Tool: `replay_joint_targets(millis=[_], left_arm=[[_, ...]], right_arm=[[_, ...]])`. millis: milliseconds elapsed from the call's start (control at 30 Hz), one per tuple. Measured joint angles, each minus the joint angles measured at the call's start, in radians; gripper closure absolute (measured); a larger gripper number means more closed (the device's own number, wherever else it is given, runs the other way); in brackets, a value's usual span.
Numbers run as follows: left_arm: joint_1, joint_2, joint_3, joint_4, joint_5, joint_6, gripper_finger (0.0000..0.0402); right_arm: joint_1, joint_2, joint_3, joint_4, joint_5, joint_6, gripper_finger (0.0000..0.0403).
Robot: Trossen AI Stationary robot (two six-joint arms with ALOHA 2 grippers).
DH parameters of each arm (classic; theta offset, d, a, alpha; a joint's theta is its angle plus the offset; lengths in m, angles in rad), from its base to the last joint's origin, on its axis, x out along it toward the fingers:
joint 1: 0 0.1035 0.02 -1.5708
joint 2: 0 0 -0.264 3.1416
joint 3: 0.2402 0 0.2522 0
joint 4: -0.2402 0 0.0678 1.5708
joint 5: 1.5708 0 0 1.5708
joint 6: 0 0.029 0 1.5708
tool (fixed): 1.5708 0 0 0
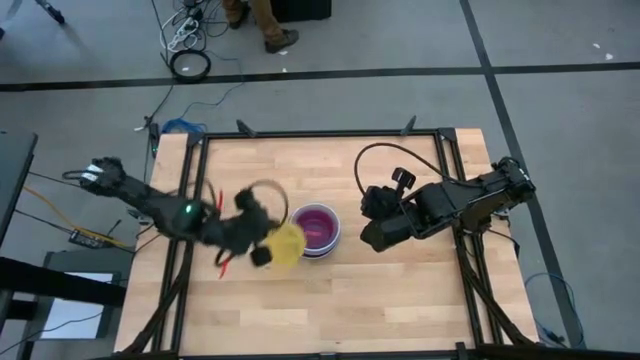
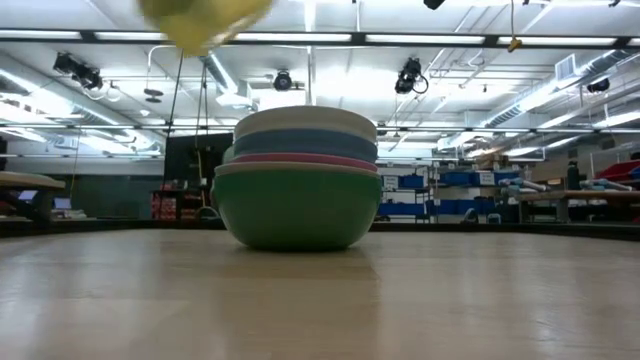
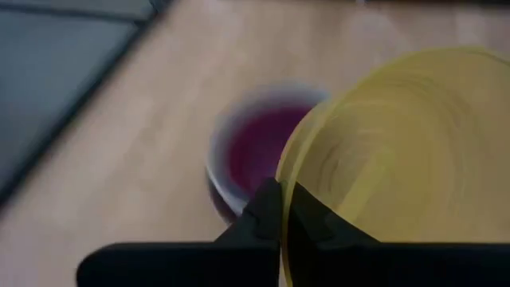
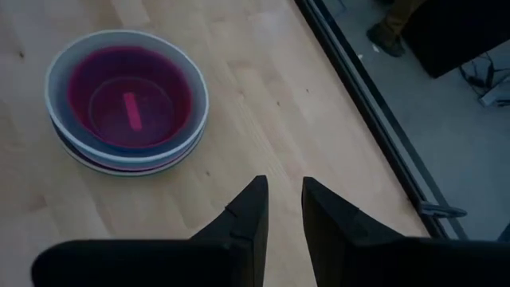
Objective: Nest bowls inside each other
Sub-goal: Stack the yellow bowl on top of the red bowl, then return to Home Position
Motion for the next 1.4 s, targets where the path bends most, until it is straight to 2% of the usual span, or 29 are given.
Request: replay_joint_targets(millis=[67,200,367,500,733,867,1167,1400], left_arm=[[0.091,0.010,0.020,0.068,0.016,0.103,0.0398],[0.247,0.040,0.024,0.150,0.160,0.236,0.0398],[0.384,0.103,0.024,0.156,0.350,0.265,0.0398],[0.439,0.146,0.024,0.219,0.441,0.279,0.0398],[0.502,0.212,0.024,0.192,0.531,0.246,0.0398],[0.518,0.233,0.024,0.197,0.546,0.186,0.0392],[0.520,0.234,0.025,0.193,0.669,0.056,0.0311],[0.519,0.234,0.025,0.191,0.682,0.062,0.0269]], right_arm=[[-0.001,0.000,0.000,-0.001,0.002,0.000,0.0337],[-0.001,0.000,0.000,-0.008,0.002,0.000,0.0337],[0.003,0.000,0.000,-0.025,-0.003,0.009,0.0337],[0.003,0.000,0.000,-0.050,-0.009,0.030,0.0337],[0.003,0.000,0.000,-0.052,-0.012,0.031,0.0337],[0.003,0.000,0.000,-0.052,-0.012,0.031,0.0337],[0.003,0.000,0.000,-0.052,-0.012,0.031,0.0337],[0.003,0.000,0.000,-0.041,-0.012,0.032,0.0337]])
